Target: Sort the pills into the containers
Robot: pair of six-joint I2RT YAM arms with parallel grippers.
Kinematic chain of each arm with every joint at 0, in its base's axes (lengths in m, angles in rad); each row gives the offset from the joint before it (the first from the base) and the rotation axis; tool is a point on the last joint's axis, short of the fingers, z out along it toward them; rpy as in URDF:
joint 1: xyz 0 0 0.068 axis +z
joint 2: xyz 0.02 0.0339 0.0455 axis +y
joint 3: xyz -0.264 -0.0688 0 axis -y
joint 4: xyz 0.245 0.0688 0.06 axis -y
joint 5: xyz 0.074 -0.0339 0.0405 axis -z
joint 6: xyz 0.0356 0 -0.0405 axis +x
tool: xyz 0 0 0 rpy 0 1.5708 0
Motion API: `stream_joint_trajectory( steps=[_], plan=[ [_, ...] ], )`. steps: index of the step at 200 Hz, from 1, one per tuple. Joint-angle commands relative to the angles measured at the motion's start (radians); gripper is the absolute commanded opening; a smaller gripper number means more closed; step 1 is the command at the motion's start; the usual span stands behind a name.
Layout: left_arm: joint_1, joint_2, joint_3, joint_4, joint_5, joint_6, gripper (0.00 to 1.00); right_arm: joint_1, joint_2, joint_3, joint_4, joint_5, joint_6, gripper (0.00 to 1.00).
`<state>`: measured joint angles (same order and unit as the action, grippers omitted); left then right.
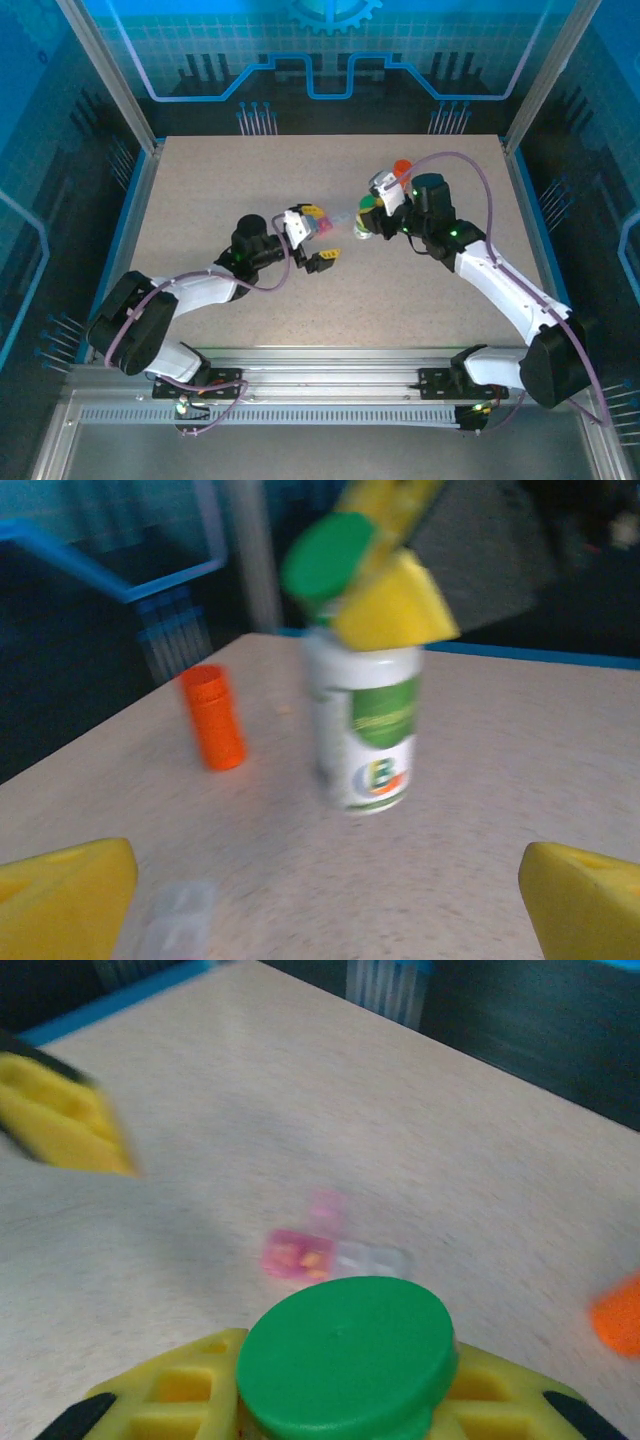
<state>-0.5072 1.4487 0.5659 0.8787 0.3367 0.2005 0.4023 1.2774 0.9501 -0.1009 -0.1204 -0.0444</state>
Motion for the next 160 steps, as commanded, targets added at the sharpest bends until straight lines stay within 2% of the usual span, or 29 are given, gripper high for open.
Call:
stream_joint_trajectory(
  steps=[1, 15, 38, 100, 131, 140, 160],
  plan=[
    [-0.003, -0.064, -0.009, 0.038, -0.353, -0.219, 0.99, -0.013, 0.067, -0.030, 0.124, 0.263, 0.160, 0.14],
    [-0.003, -0.097, 0.018, -0.080, -0.409, -0.277, 0.99, -0.013, 0.115, -0.043, 0.184, 0.323, 0.193, 0.14],
    [-0.005, -0.121, 0.048, -0.183, -0.411, -0.288, 0.99, -0.013, 0.202, -0.028, 0.263, 0.382, 0.222, 0.14],
    [-0.009, -0.152, 0.031, -0.212, -0.386, -0.320, 0.99, 0.005, 0.419, 0.055, 0.401, 0.525, 0.308, 0.15],
    [-0.020, -0.133, 0.035, -0.204, -0.375, -0.333, 0.99, 0.016, 0.502, 0.097, 0.439, 0.556, 0.342, 0.17],
    [-0.024, -0.128, 0.037, -0.203, -0.374, -0.334, 0.99, 0.020, 0.517, 0.106, 0.445, 0.566, 0.348, 0.20],
    [-0.029, -0.112, 0.044, -0.203, -0.368, -0.338, 0.99, 0.029, 0.543, 0.134, 0.430, 0.594, 0.345, 0.37]
  ],
)
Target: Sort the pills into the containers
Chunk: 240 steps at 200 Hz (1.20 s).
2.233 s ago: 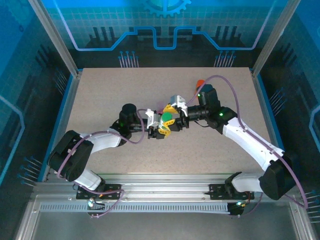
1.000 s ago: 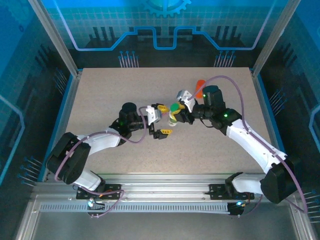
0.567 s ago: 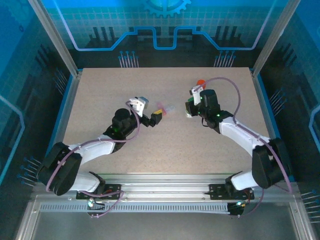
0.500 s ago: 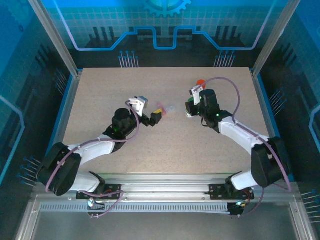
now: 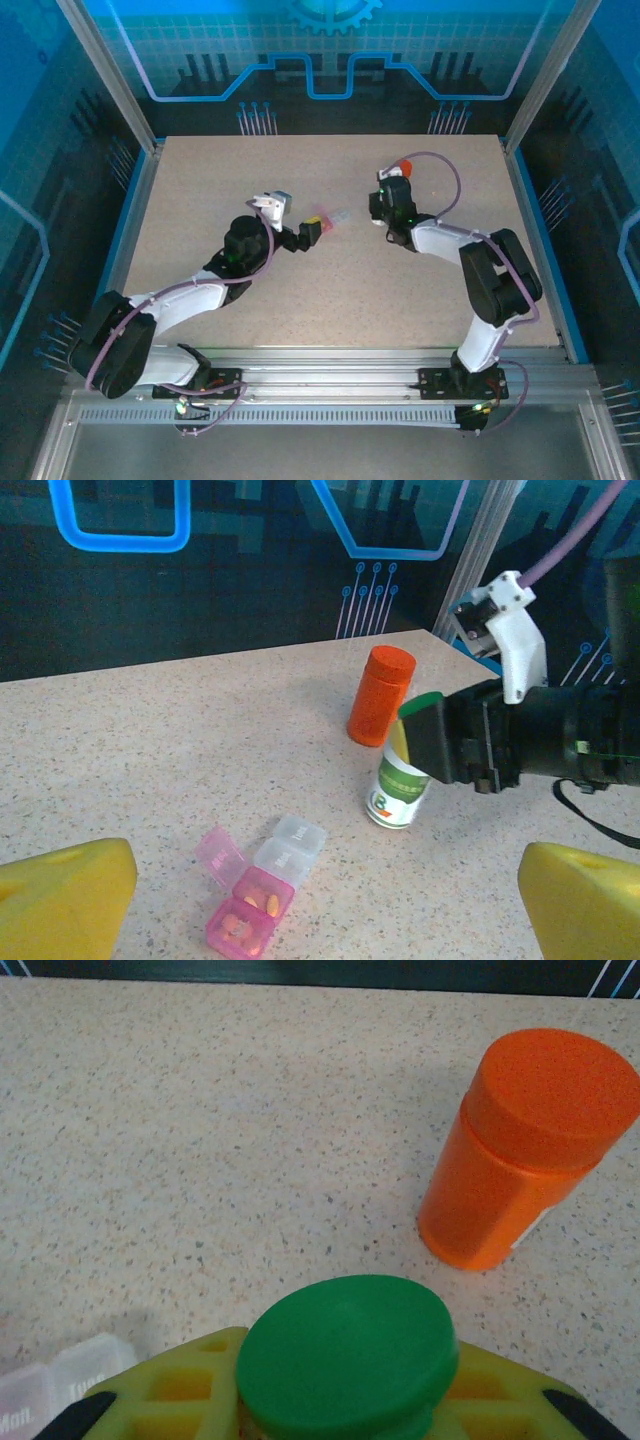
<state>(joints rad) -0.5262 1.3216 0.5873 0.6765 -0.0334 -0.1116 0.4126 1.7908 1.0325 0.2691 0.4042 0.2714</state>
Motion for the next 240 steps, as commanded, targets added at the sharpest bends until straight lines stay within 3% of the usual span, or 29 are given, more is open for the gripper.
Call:
stream_joint_trajectory(
  steps=[1, 15, 62, 134, 179, 240],
  plan=[
    [-0.009, 0.015, 0.024, -0.001, 0.002, -0.026, 0.99, 0.019, 0.030, 0.052, 0.060, 0.070, 0.029, 0.37],
    [-0.013, 0.022, 0.031, -0.007, -0.002, -0.030, 0.99, 0.018, 0.040, 0.068, 0.040, 0.062, 0.043, 0.50],
    [-0.018, 0.024, 0.043, -0.012, -0.035, -0.050, 0.99, 0.015, -0.007, 0.051, 0.008, -0.001, 0.098, 0.68],
    [-0.036, 0.040, 0.126, -0.061, -0.123, -0.157, 0.99, -0.081, -0.351, -0.072, -0.135, -0.238, 0.126, 0.71],
    [-0.063, 0.168, 0.328, -0.182, -0.083, -0.216, 0.98, -0.196, -0.380, -0.060, -0.185, -0.473, 0.127, 0.70],
    [-0.074, 0.478, 0.748, -0.523, -0.009, -0.361, 0.85, -0.262, -0.362, -0.068, -0.218, -0.620, 0.094, 0.69]
  ],
)
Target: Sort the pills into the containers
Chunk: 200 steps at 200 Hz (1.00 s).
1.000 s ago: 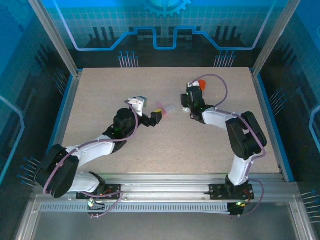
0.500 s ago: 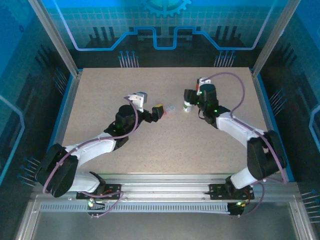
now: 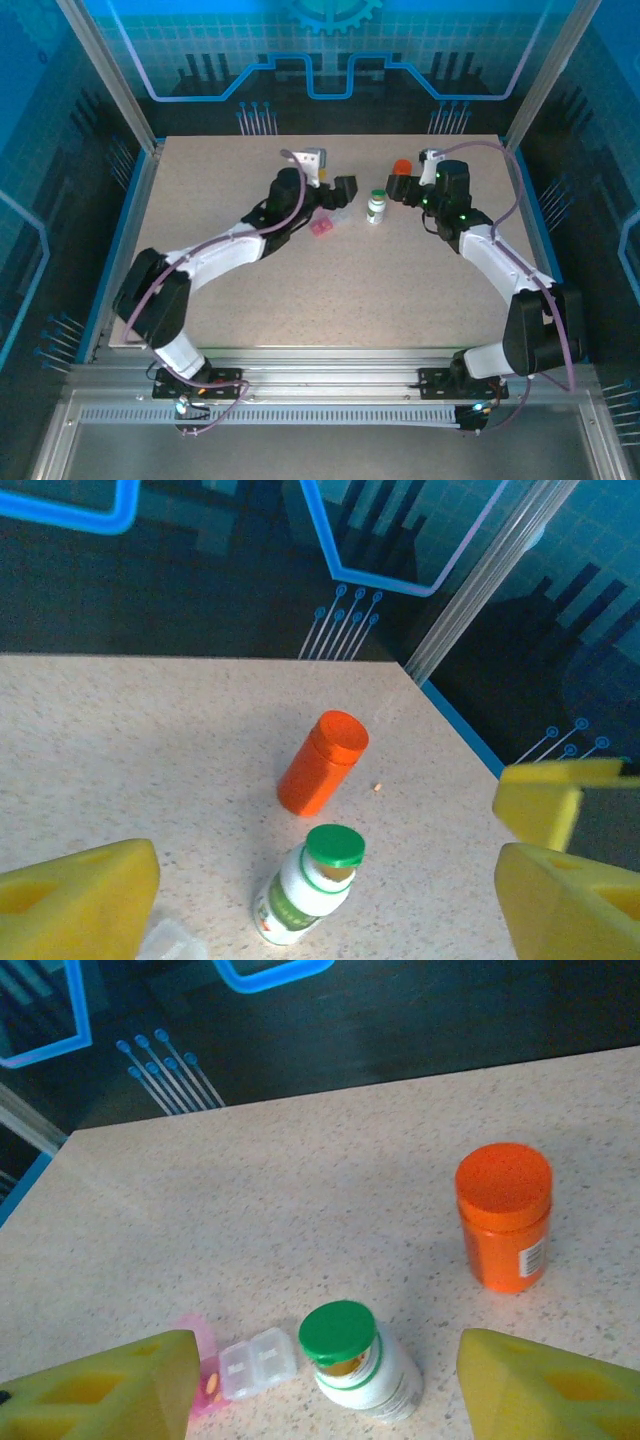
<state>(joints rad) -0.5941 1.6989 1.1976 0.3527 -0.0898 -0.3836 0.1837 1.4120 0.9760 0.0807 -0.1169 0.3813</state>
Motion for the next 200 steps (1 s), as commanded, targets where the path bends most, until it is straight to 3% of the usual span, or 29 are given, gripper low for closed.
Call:
stream_joint_trajectory(
  steps=[1, 62, 141, 200],
  plan=[
    [-0.006, 0.106, 0.144, -0.205, 0.049, -0.093, 0.85, -0.035, 0.018, -0.012, -0.030, -0.101, -0.015, 0.69],
    [-0.006, 0.353, 0.434, -0.382, 0.071, -0.185, 0.78, -0.069, 0.136, 0.045, -0.023, -0.180, -0.009, 0.67],
    [-0.018, 0.461, 0.519, -0.407, 0.070, -0.201, 0.67, -0.071, 0.305, 0.137, 0.018, -0.182, 0.034, 0.61],
    [-0.030, 0.500, 0.530, -0.416, 0.083, -0.197, 0.60, -0.071, 0.361, 0.154, 0.025, -0.201, 0.047, 0.51]
  ],
)
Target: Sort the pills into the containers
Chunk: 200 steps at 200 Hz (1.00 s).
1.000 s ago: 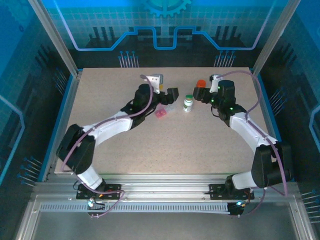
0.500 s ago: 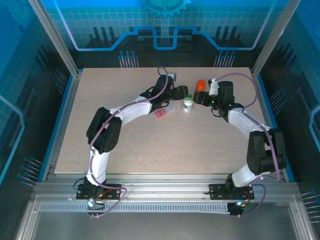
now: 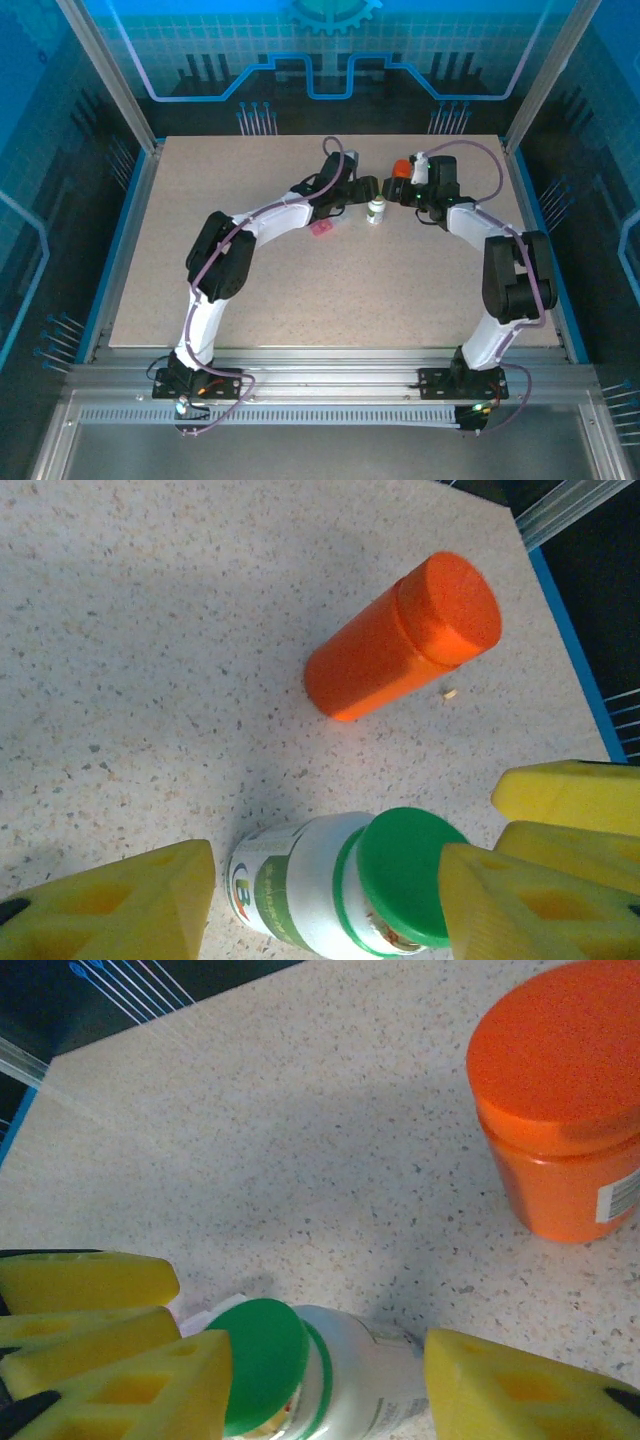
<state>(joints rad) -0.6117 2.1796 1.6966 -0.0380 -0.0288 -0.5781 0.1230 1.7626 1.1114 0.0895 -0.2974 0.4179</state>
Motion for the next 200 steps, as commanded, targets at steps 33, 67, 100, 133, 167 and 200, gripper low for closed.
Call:
stream_joint_trajectory(
  steps=[33, 67, 100, 133, 167, 200],
  plan=[
    [-0.014, 0.026, 0.004, -0.014, 0.030, -0.002, 0.57, -0.008, 0.008, -0.019, 0.016, -0.011, 0.001, 0.49],
    [-0.017, 0.031, -0.025, 0.009, 0.034, -0.010, 0.55, 0.004, 0.003, -0.062, 0.028, 0.010, -0.012, 0.48],
    [-0.018, 0.030, -0.042, 0.014, 0.037, -0.008, 0.53, 0.012, 0.006, -0.070, 0.016, 0.014, -0.023, 0.47],
    [-0.018, 0.017, -0.066, 0.033, 0.048, -0.005, 0.51, 0.023, -0.012, -0.082, 0.036, 0.018, -0.028, 0.46],
    [-0.018, 0.017, -0.094, 0.061, 0.069, -0.025, 0.49, 0.037, -0.039, -0.117, 0.102, 0.015, -0.036, 0.46],
    [-0.019, 0.020, -0.098, 0.063, 0.069, -0.026, 0.49, 0.040, -0.056, -0.147, 0.167, 0.006, -0.027, 0.46]
  ],
)
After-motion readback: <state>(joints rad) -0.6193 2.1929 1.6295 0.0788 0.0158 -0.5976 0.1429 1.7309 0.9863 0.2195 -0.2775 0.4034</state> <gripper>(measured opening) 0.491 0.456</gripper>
